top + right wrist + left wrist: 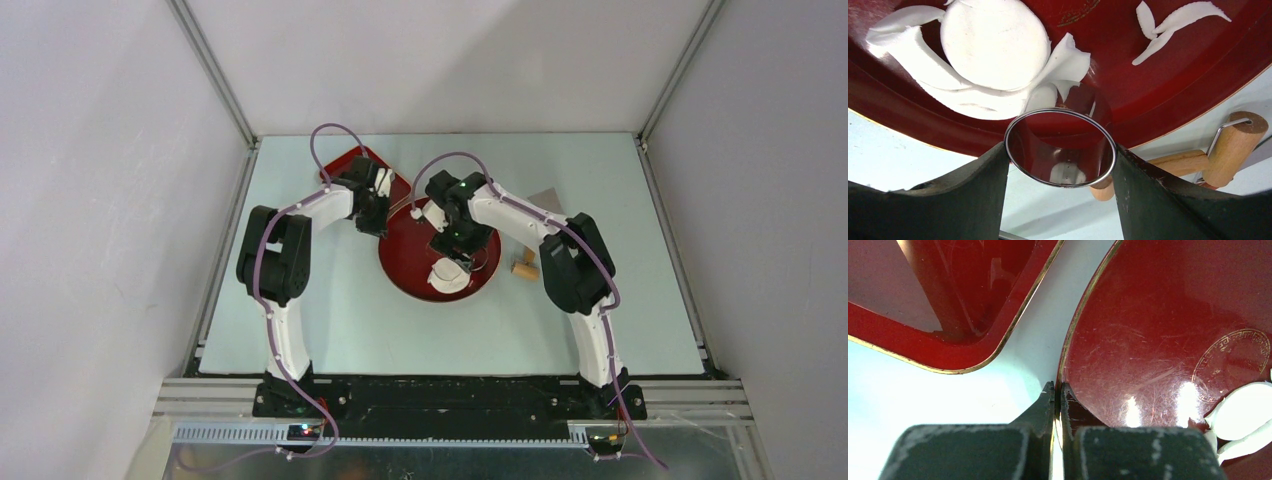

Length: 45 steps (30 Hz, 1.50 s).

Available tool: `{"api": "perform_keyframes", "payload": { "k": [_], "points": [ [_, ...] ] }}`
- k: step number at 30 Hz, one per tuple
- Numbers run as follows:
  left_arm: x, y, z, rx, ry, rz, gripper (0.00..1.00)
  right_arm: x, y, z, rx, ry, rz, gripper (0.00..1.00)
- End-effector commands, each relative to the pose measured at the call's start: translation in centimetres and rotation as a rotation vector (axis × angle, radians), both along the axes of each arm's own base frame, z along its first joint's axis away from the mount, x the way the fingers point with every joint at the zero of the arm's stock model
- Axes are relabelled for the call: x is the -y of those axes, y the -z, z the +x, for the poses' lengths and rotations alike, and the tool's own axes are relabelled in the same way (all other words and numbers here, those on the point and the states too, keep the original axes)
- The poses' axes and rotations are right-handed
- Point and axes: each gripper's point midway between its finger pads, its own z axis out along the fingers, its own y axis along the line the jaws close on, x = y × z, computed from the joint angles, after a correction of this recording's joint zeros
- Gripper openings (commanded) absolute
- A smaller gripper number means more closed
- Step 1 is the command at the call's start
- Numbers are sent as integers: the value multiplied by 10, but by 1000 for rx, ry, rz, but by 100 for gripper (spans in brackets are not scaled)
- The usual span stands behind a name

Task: Roll out the dumpling wrappers from the dough
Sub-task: Remove the dumpling wrapper from the work surface.

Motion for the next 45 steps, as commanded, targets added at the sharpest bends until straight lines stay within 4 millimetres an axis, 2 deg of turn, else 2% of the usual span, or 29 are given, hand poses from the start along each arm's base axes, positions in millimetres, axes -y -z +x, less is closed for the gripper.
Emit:
{"api": "perform_keyframes", "payload": {
  "k": [1,17,24,32,39,45],
  "points": [
    [-4,-13,2,36,0,10,0,-9,-11,3,15,0,18,54],
    [-3,-13,1,35,0,9,0,-2,9,-3,-32,1,-24,54],
    [-3,-13,1,34,1,9,0,-5,16,2,-35,-2,-35,54],
    [-4,-12,1,34,1,12,0,-14,36,40,50,-3,-105,54],
    [-3,-13,0,35,4,11,0,-19,41,77,169,6,-140,54],
    [-3,-13,0,38,3,9,0,-32,38,108,282,11,-113,54]
  ]
}}
